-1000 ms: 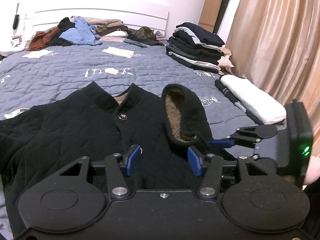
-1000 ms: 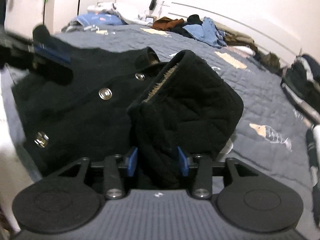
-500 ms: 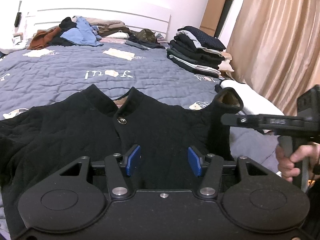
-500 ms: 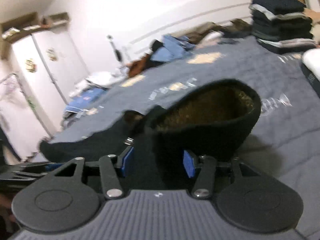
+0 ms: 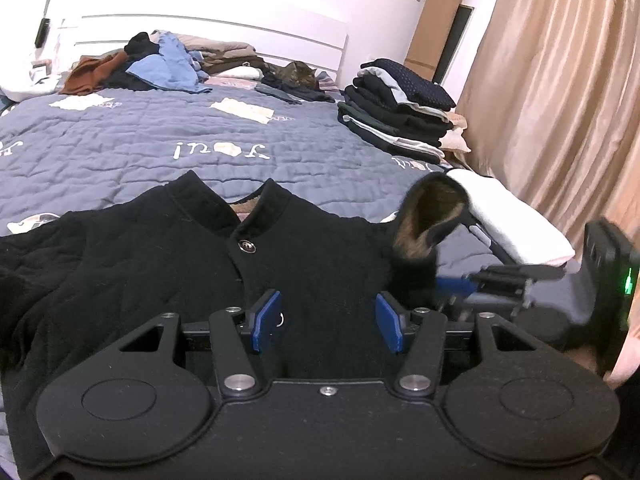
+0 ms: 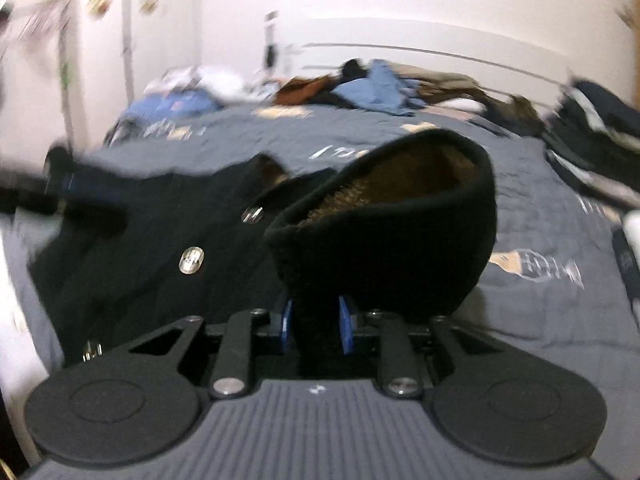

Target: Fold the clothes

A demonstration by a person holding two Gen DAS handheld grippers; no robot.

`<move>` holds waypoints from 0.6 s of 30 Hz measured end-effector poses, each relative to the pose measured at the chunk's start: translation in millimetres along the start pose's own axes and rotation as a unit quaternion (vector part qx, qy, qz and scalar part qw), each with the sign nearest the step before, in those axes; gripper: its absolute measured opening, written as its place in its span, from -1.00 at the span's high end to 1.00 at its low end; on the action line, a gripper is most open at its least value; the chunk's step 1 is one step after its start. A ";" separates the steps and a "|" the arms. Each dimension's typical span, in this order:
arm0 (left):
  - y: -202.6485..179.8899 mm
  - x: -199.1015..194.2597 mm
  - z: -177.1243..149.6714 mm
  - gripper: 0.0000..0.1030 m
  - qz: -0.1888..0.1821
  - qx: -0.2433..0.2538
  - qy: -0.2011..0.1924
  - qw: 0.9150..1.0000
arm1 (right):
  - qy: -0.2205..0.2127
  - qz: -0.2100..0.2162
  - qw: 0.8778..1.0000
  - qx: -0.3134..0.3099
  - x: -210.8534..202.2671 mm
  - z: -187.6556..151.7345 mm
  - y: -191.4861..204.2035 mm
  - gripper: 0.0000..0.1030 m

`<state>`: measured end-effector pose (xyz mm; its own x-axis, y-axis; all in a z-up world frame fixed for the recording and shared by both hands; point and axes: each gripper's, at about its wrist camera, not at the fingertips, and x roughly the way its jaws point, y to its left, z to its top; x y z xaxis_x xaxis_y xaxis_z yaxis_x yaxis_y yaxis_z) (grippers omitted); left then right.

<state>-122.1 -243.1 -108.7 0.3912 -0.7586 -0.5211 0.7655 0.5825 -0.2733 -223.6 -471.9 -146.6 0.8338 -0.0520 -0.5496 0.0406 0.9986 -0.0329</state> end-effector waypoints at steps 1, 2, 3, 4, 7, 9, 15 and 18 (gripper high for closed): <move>0.0 -0.1 0.3 -0.01 -0.003 -0.002 -0.001 1.000 | 0.006 0.001 1.000 -0.021 2.9 -0.9 4.8 0.55; -0.1 -0.2 0.6 -0.01 -0.006 -0.005 -0.002 1.000 | 0.015 0.001 0.999 -0.045 5.8 -1.9 10.4 0.55; 0.1 -0.3 0.8 -0.01 -0.012 -0.008 -0.003 1.000 | 0.027 0.002 0.997 -0.076 10.4 -4.2 17.1 0.55; 0.4 -0.4 1.1 -0.01 -0.020 -0.011 -0.003 1.000 | 0.038 0.003 0.994 -0.104 13.0 -7.1 23.9 0.55; 2.6 -0.9 2.6 -0.01 -0.053 -0.032 -0.010 0.998 | 0.059 0.006 0.986 -0.154 18.2 -11.0 35.9 0.54; 4.4 0.9 4.0 -0.01 -0.075 -0.046 -0.010 0.996 | 0.062 0.006 0.985 -0.159 18.8 -11.0 37.8 0.53; 4.7 16.1 14.4 -0.01 -0.113 -0.070 -0.008 0.991 | 0.065 0.006 0.985 -0.157 18.0 -11.7 38.0 0.48; 4.3 27.1 23.0 -0.01 -0.140 -0.079 0.000 0.987 | 0.065 0.007 0.986 -0.156 19.7 -10.3 37.1 0.48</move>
<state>-96.5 -267.9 -105.4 0.1753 -0.8967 -0.4064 0.7541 0.3877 -0.5302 -211.3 -436.0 -167.2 0.7551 -0.0593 -0.6529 -0.1585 0.9498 -0.2696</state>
